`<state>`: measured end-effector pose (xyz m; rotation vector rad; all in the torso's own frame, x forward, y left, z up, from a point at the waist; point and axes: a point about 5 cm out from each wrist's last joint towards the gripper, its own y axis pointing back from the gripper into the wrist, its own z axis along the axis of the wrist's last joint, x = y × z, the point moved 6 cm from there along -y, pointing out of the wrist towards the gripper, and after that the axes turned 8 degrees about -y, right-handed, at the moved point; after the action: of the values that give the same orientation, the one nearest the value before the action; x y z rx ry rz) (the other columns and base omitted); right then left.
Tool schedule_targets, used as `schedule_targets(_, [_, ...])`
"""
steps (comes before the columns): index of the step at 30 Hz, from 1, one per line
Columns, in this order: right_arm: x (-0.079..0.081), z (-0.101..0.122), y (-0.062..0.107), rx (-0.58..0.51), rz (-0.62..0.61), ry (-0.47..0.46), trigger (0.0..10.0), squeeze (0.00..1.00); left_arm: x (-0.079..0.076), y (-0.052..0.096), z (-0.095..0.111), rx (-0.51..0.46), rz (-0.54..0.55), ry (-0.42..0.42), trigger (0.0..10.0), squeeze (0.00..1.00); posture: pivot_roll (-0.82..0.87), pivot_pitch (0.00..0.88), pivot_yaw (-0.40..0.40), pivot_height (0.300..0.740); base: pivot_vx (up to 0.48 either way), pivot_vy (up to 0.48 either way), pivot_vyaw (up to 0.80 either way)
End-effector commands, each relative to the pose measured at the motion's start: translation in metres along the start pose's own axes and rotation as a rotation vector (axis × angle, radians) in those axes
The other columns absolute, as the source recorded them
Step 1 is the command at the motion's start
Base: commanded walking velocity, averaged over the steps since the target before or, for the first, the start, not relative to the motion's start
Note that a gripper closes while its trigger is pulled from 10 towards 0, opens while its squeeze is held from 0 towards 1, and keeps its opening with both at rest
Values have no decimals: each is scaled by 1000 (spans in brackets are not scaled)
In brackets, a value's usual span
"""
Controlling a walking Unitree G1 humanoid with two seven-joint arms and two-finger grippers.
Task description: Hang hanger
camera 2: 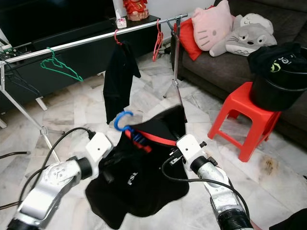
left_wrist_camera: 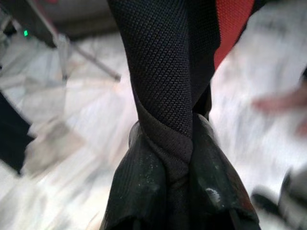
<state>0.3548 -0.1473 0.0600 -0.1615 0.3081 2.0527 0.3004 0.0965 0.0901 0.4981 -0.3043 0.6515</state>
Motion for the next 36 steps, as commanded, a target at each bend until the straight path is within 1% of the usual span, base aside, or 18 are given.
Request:
schedule_targets(1, [2, 3, -4, -1, 7, 12, 0, 0, 0, 1, 0, 3, -7, -26, 10000, 0, -165, 0, 87, 732, 0, 0, 0])
schedule_targets(3, [2, 3, -4, -1, 7, 12, 0, 0, 0, 1, 0, 3, -7, -26, 10000, 0, -165, 0, 87, 732, 0, 0, 0])
schedule_targets(4, [1, -1, -4, 26, 24, 30, 0, 0, -5, 19, -23, 97, -86, -103, 10000, 0, -160, 0, 82, 732, 0, 0, 0])
schedule_targets(5, [2, -4, -4, 48, 40, 44, 0, 0, -10, 34, -35, 152, -157, -149, 10000, 0, -160, 0, 82, 732, 0, 0, 0])
schedule_targets(6, [3, -7, -4, 69, 58, 53, 0, 0, -16, 43, -36, 153, -223, -159, 10000, 0, -159, 0, 78, 732, 0, 0, 0])
schedule_targets(9, [3, -9, -4, 86, 72, 59, 0, 0, -20, 50, -36, 149, -263, -163, 10000, 0, -159, 0, 77, 732, 0, 0, 0])
schedule_targets(11, [5, -21, -1, 151, 112, 90, 0, 0, -23, 67, -31, 122, -344, -106, 10000, 0, -153, 0, 72, 732, 0, 0, 0])
schedule_targets(14, [5, -31, 3, 211, 144, 97, 0, 0, -29, 86, -31, 132, -445, -71, 10000, 0, -153, 0, 69, 732, 0, 0, 0])
schedule_targets(15, [7, -36, 5, 239, 166, 103, 0, 0, -27, 90, -30, 123, -453, -59, 10000, 0, -153, 0, 68, 732, 0, 0, 0])
schedule_targets(16, [7, -36, 5, 239, 166, 103, 0, 0, -27, 90, -30, 123, -453, -59, 10000, 0, -153, 0, 68, 732, 0, 0, 0])
schedule_targets(18, [11, -51, 12, 315, 217, 105, 0, 0, -7, 93, -19, 56, -388, -56, 10000, 0, -150, 0, 60, 732, 0, 0, 0])
schedule_targets(21, [15, -57, 16, 344, 247, 100, 0, 0, -4, 98, -14, 33, -400, -46, 10000, 0, -150, 0, 60, 732, 0, 0, 0])
schedule_targets(25, [20, -61, 20, 368, 300, 98, 0, 0, -5, 108, -16, 45, -445, -58, 10000, 0, -151, 0, 54, 732, 0, 0, 0])
schedule_targets(26, [19, -61, 21, 369, 305, 100, 0, 0, 3, 110, -22, 81, -415, -66, 10000, 0, -151, 0, 54, 732, 0, 0, 0])
schedule_targets(27, [18, -62, 21, 374, 302, 102, 0, 0, 5, 114, -26, 102, -419, -74, 10000, 0, -151, 0, 54, 732, 0, 0, 0])
schedule_targets(30, [14, -63, 22, 386, 299, 106, 0, 0, 5, 120, -29, 110, -443, -81, 10000, 0, -152, 0, 52, 732, 0, 0, 0])
schedule_targets(32, [11, -65, 25, 402, 316, 138, 0, 0, -1, 126, -23, 79, -497, -85, 10000, 0, -150, 0, 48, 732, 0, 0, 0])
schedule_targets(36, [10, -64, 26, 405, 330, 149, 0, 0, -3, 128, -22, 79, -520, -95, 10000, 0, -146, 0, 47, 732, 0, 0, 0])
